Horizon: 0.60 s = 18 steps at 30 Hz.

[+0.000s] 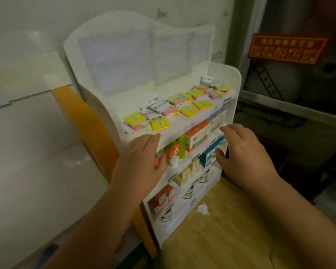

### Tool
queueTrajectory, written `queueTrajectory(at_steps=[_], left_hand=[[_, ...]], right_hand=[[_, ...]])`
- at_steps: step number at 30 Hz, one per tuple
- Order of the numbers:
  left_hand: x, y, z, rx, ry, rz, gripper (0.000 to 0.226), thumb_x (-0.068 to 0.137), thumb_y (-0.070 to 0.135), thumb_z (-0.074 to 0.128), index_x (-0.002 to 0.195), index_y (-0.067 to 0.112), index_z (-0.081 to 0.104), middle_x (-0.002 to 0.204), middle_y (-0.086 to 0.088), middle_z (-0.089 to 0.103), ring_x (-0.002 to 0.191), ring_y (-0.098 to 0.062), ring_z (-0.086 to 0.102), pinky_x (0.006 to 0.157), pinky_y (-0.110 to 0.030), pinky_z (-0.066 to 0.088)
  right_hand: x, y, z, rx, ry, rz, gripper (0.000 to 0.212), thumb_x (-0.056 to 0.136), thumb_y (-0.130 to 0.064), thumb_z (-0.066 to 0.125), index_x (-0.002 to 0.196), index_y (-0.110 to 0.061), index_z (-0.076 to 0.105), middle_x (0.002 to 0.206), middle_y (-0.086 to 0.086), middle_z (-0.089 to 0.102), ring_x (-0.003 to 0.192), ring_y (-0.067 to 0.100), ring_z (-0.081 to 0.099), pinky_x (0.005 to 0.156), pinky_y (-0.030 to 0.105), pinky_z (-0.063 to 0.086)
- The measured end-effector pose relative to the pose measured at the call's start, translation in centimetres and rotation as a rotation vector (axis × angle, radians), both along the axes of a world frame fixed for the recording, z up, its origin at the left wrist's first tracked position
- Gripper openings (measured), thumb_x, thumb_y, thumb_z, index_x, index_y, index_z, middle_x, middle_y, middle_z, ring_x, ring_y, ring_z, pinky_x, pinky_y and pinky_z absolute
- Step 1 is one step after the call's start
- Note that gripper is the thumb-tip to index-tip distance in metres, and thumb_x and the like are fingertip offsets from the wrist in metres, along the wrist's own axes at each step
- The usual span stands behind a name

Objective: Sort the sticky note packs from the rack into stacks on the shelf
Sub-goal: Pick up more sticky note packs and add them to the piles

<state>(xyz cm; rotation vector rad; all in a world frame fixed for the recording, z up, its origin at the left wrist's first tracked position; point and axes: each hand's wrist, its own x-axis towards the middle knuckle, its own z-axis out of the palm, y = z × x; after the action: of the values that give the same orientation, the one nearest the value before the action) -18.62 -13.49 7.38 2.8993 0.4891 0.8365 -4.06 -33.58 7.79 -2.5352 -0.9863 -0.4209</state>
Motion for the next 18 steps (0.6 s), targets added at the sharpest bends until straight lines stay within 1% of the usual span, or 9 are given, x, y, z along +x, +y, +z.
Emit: queueTrajectory(at_steps=[3, 5, 8, 11, 15, 18], left_hand=[[3.4, -1.5, -1.1, -0.035, 0.082, 0.023, 0.052, 0.093, 0.037, 0.058, 0.139, 0.013, 0.049, 0.126, -0.005, 0.059, 0.116, -0.022, 0.053, 0.093, -0.034, 0.047], [5.3, -2.1, -1.7, -0.055, 0.131, 0.032, 0.053, 0.094, 0.039, 0.056, 0.14, 0.014, 0.048, 0.128, -0.004, 0.058, 0.118, -0.021, 0.052, 0.094, -0.034, 0.046], [8.0, -2.5, -2.7, -0.07, 0.175, 0.018, 0.052, 0.092, 0.038, 0.056, 0.138, 0.016, 0.048, 0.127, -0.001, 0.057, 0.115, -0.02, 0.052, 0.091, -0.032, 0.046], [11.3, -2.4, -3.3, -0.055, 0.158, -0.007, 0.046, 0.089, 0.035, 0.059, 0.13, 0.014, 0.056, 0.12, -0.002, 0.061, 0.108, -0.02, 0.056, 0.086, -0.032, 0.048], [17.2, -1.2, -4.1, -0.078, 0.127, -0.039, 0.05, 0.091, 0.034, 0.056, 0.136, 0.012, 0.051, 0.128, -0.003, 0.058, 0.116, -0.021, 0.053, 0.096, -0.034, 0.046], [22.2, 1.0, -4.8, -0.106, 0.128, -0.001, 0.05, 0.092, 0.036, 0.055, 0.136, 0.013, 0.05, 0.129, -0.004, 0.057, 0.117, -0.023, 0.052, 0.096, -0.035, 0.045]], right_hand=[[2.8, -2.6, -1.0, -0.041, 0.05, -0.031, 0.059, 0.091, -0.031, 0.066, 0.143, -0.016, 0.043, 0.14, 0.002, 0.047, 0.127, 0.02, 0.044, 0.102, 0.036, 0.045], [4.5, -3.6, -1.6, -0.065, 0.082, -0.059, 0.06, 0.092, -0.036, 0.064, 0.145, -0.019, 0.041, 0.142, -0.001, 0.044, 0.129, 0.018, 0.042, 0.104, 0.033, 0.043], [6.7, -4.3, -2.4, -0.065, 0.115, -0.082, 0.06, 0.093, -0.038, 0.062, 0.145, -0.021, 0.04, 0.143, -0.002, 0.044, 0.13, 0.015, 0.04, 0.103, 0.03, 0.043], [8.9, -4.0, -3.0, -0.082, 0.127, -0.078, 0.06, 0.093, -0.042, 0.061, 0.145, -0.025, 0.039, 0.144, -0.005, 0.041, 0.131, 0.011, 0.038, 0.101, 0.026, 0.043], [13.1, -2.8, -3.2, -0.125, 0.097, -0.063, 0.061, 0.092, -0.043, 0.061, 0.145, -0.024, 0.039, 0.143, -0.006, 0.042, 0.13, 0.01, 0.039, 0.1, 0.022, 0.041], [16.5, -1.4, -3.1, -0.164, 0.098, -0.063, 0.06, 0.092, -0.042, 0.061, 0.146, -0.027, 0.038, 0.145, -0.009, 0.04, 0.132, 0.007, 0.037, 0.101, 0.02, 0.038]])
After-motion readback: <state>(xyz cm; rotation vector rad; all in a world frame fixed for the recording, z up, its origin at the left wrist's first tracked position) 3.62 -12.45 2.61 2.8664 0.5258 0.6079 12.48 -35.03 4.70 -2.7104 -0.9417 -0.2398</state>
